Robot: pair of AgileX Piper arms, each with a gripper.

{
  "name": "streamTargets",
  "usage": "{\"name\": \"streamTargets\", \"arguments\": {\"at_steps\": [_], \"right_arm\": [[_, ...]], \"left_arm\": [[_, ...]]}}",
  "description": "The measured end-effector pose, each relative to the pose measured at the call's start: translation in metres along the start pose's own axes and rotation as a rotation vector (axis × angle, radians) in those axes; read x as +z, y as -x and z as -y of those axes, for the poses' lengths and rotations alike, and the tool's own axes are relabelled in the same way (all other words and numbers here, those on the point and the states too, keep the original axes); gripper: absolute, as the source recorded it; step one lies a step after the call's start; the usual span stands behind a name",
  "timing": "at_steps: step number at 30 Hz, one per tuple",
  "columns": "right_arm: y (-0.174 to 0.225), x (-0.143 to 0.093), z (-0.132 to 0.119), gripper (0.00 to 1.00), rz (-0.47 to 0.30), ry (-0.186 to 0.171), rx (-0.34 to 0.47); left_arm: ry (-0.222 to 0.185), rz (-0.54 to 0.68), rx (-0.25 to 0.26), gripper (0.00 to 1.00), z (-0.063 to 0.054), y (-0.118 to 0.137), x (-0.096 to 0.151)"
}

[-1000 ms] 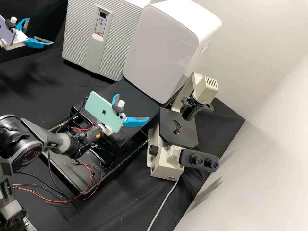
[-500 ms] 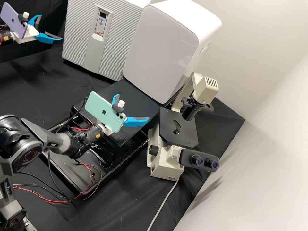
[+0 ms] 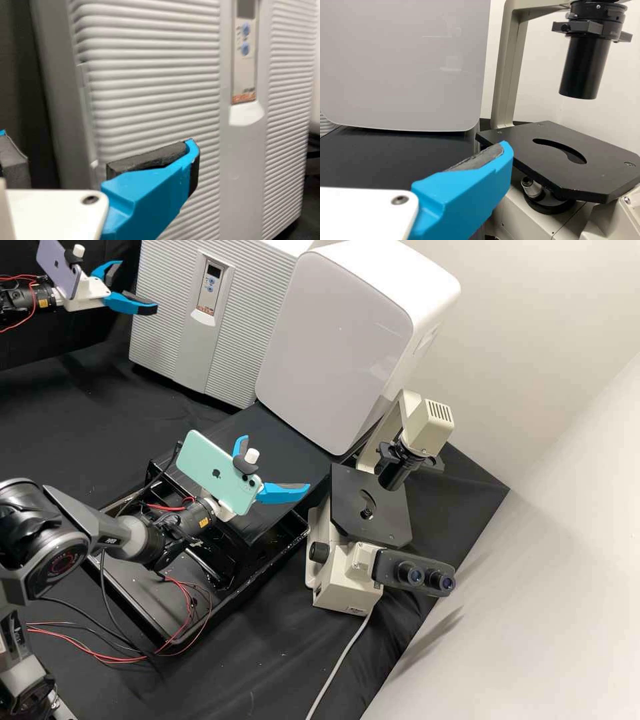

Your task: Open the incubator door

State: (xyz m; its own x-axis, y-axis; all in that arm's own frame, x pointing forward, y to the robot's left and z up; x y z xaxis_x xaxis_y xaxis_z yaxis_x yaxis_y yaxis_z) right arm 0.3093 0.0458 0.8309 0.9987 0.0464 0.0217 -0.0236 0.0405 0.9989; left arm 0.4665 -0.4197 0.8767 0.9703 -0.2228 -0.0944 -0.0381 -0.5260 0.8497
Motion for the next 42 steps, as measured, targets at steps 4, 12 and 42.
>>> {"name": "streamTargets", "arguments": {"at_steps": [4, 12, 42], "right_arm": [[0.000, 0.000, 0.000, 1.00, 0.000, 0.000, 0.000], [0.000, 0.000, 0.000, 1.00, 0.000, 0.000, 0.000], [0.000, 0.000, 0.000, 1.00, 0.000, 0.000, 0.000]], "left_arm": [[0.008, 0.074, 0.004, 1.00, -0.007, -0.013, 0.002], [0.071, 0.174, 0.016, 1.00, -0.011, -0.031, 0.009], [0.194, 0.143, -0.022, 1.00, -0.001, -0.013, 0.029]]}}
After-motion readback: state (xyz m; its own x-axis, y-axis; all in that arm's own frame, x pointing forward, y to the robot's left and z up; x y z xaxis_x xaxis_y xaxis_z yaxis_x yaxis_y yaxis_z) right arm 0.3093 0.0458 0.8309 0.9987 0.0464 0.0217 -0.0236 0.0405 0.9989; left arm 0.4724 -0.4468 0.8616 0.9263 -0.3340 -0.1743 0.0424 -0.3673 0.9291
